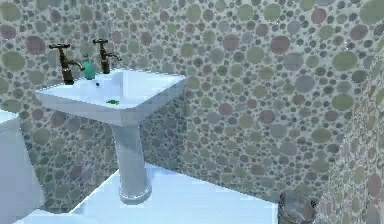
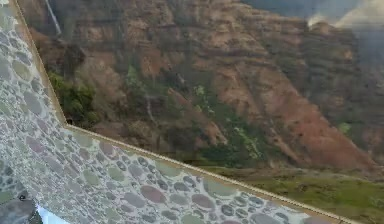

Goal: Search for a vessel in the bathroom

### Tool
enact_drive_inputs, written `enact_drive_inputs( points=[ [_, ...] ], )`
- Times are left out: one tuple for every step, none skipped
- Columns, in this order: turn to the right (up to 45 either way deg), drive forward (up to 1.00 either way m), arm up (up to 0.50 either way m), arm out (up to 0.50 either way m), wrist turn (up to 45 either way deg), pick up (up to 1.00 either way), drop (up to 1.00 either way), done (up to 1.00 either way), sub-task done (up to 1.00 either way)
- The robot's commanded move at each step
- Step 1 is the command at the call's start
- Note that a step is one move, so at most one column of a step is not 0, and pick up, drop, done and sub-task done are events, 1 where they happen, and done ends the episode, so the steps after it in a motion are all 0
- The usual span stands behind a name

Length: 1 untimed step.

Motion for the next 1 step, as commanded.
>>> enact_drive_inputs(
  points=[
    [0.0,0.35,0.0,0.0,0.0,0.0,0.0,0.0,0.0]
  ],
)
